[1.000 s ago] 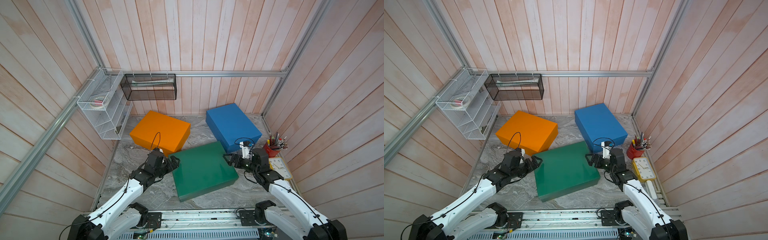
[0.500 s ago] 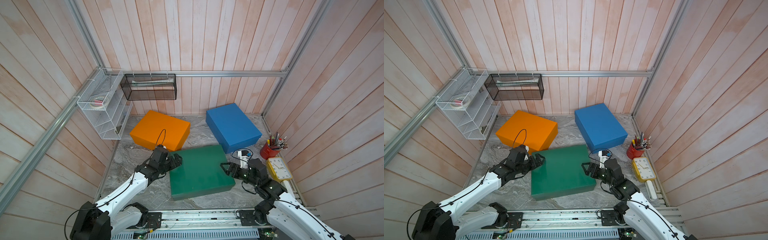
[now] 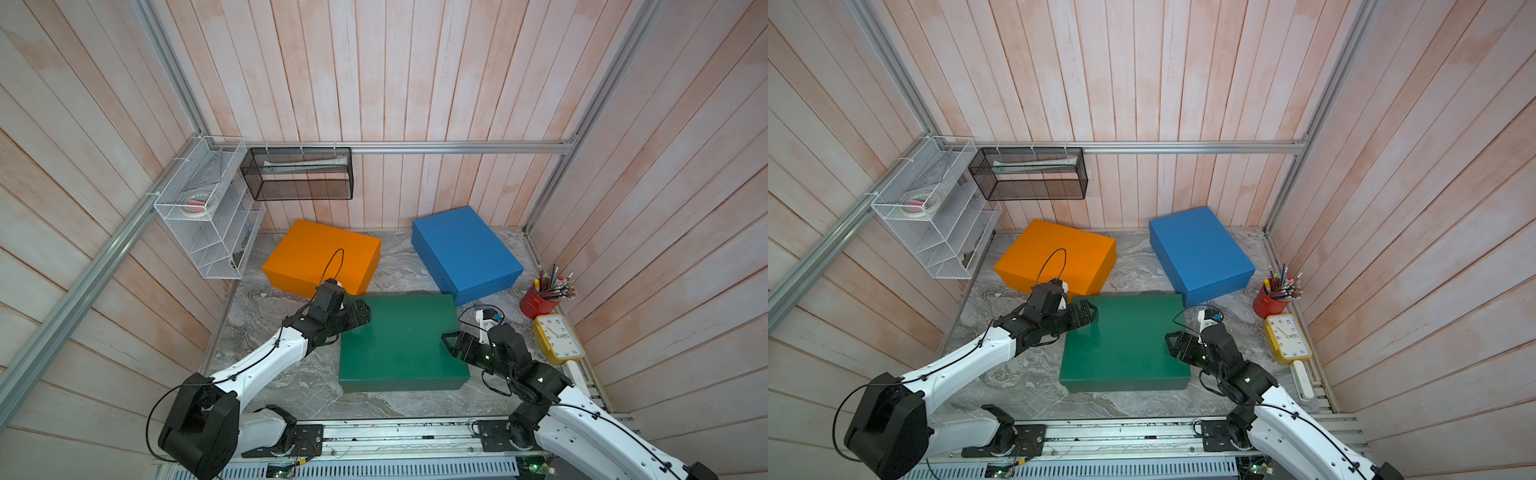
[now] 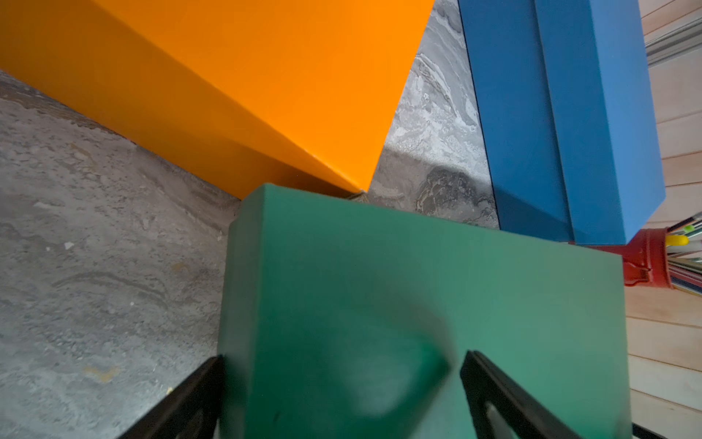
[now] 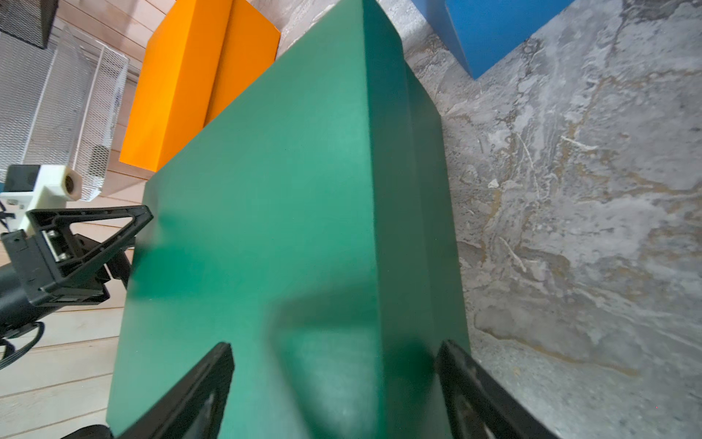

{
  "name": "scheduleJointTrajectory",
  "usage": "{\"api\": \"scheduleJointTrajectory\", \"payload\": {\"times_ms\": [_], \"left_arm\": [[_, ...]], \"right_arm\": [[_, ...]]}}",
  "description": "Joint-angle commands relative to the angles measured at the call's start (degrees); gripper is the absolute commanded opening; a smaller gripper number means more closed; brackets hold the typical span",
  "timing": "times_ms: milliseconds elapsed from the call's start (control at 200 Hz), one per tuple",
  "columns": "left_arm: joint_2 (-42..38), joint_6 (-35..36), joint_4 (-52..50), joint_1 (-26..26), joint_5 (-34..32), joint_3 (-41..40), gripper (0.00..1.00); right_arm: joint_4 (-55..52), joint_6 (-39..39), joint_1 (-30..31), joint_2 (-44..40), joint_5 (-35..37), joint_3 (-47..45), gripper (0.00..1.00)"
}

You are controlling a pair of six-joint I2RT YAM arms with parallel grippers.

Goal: Stack the shoeboxes
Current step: Adjust the shoebox at the center of the board.

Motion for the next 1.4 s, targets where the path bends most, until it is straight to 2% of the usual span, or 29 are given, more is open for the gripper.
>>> {"api": "scheduleJointTrajectory", "payload": {"times_ms": [0,110,280,570,840,1070,1160,1395], "left_arm": [[1.87,1.85,2.41,-0.30,1.08,1.95,1.00],[3.49,2.65,3.27,-0.06,1.24,2.96,1.00],[6.13,3.87,3.13,0.38,1.67,5.45,1.00],[8.59,4.01,4.37,1.79,2.57,6.85,1.00],[10.57,5.23,5.15,3.45,3.23,9.25,1.00],[13.88,4.94,6.86,3.39,4.43,11.44,1.00],[12.99,4.84,5.62,3.40,3.28,11.42,1.00],[6.48,5.13,-2.77,5.12,-3.97,10.90,1.00]], "right_arm": [[2.22,-2.18,0.25,3.11,1.04,0.76,0.87],[3.59,-2.47,0.21,5.73,-0.29,0.94,0.87],[4.23,-4.57,-1.56,5.36,1.87,1.32,0.89],[9.74,-10.21,-9.58,11.85,-5.62,2.70,0.88],[14.12,-10.39,-10.13,17.24,-9.32,3.54,0.87],[17.33,-11.11,-10.16,21.11,-8.28,5.14,0.87],[14.77,-12.69,-10.12,21.45,-7.58,7.07,0.88],[3.67,-18.17,-11.60,14.75,3.34,13.05,0.95]]}}
